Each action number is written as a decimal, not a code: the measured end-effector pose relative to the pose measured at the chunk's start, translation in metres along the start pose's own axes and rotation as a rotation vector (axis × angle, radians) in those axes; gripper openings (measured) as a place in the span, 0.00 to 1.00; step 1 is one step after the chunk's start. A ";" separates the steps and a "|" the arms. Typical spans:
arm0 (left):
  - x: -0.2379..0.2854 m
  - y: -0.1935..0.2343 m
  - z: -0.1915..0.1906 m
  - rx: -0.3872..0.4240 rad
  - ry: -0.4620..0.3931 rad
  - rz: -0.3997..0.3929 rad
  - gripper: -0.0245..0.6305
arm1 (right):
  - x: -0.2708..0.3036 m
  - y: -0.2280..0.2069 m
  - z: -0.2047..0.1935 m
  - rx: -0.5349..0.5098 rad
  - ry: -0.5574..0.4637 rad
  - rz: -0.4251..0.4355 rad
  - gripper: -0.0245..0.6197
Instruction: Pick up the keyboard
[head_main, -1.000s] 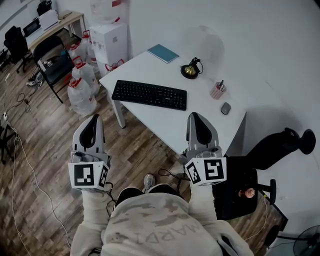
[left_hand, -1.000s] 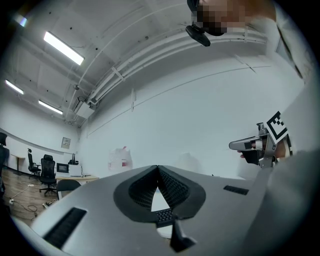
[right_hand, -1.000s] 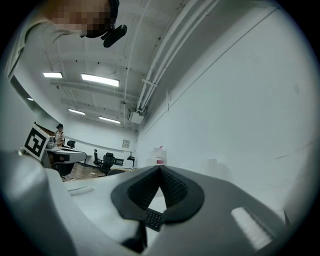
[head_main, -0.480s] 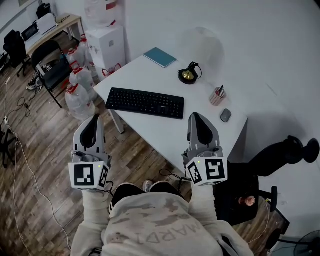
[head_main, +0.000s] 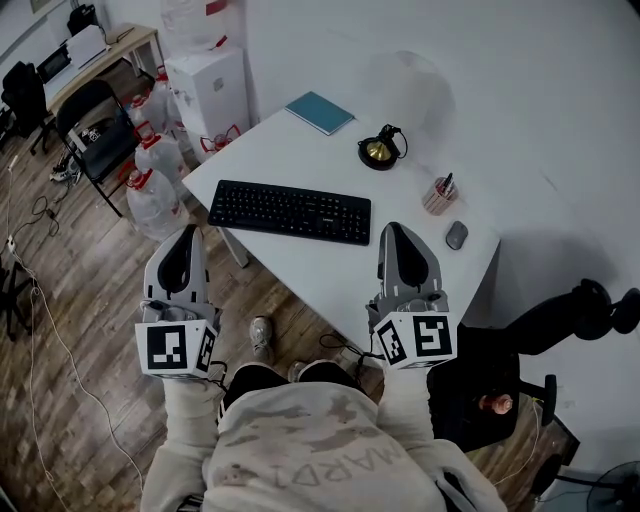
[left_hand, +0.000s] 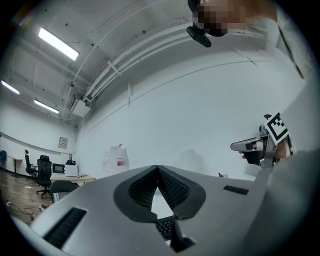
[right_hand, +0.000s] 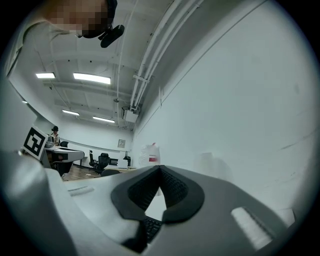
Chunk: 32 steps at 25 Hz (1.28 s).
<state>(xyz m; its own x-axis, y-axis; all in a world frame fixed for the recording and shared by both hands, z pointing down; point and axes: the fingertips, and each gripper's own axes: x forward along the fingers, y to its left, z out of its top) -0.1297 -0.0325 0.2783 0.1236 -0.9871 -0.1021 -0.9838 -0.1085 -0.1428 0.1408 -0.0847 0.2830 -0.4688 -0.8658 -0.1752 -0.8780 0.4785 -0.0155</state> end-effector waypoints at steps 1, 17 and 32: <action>0.005 0.002 -0.001 0.002 0.001 -0.006 0.04 | 0.004 -0.001 -0.001 -0.001 0.001 -0.005 0.05; 0.118 0.056 -0.030 -0.026 0.025 -0.120 0.05 | 0.096 -0.016 -0.027 -0.016 0.045 -0.130 0.05; 0.193 0.097 -0.078 -0.040 0.098 -0.215 0.05 | 0.160 -0.024 -0.084 0.023 0.168 -0.203 0.05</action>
<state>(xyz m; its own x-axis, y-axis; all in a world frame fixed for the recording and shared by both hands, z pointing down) -0.2119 -0.2427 0.3217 0.3197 -0.9473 0.0229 -0.9408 -0.3202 -0.1114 0.0791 -0.2472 0.3381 -0.2946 -0.9556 -0.0002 -0.9541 0.2942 -0.0563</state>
